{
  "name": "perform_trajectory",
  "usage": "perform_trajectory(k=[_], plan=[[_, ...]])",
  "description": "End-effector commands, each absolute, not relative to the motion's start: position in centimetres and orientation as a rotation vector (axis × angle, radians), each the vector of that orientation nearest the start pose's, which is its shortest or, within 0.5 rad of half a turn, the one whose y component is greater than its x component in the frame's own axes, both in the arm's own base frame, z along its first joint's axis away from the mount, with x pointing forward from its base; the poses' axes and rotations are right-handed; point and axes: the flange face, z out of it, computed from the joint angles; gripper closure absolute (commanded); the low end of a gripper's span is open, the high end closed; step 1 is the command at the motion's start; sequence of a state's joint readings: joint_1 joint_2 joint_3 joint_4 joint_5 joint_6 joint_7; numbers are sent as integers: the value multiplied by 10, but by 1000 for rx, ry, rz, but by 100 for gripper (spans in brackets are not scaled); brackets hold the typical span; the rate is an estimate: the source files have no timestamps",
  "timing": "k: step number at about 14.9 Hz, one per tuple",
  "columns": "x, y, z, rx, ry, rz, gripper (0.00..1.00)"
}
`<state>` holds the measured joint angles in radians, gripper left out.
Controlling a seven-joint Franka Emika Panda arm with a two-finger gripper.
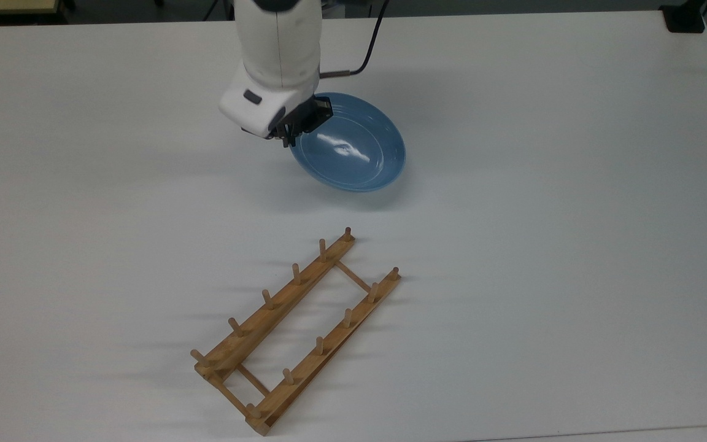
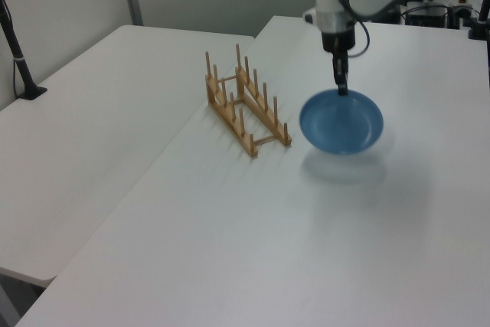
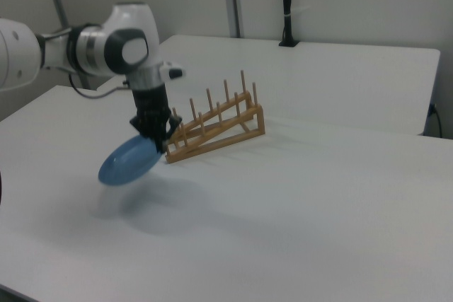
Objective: Place plate in plate rack
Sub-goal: 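Lift the plate by its rim, tilting it upright, then carry the upright plate over the wooden rack pegs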
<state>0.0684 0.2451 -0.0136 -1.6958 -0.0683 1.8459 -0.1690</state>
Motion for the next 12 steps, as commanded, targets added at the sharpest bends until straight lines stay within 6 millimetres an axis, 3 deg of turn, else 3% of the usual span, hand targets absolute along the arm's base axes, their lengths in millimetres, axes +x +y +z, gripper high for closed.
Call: perform_trajectory(k=[1,7,12], plan=[[634,33,512,-3192,-350,-19,100],[659,36,579,-3182,-20,-473,100],[678,42,604,-3170,5,-919,100]])
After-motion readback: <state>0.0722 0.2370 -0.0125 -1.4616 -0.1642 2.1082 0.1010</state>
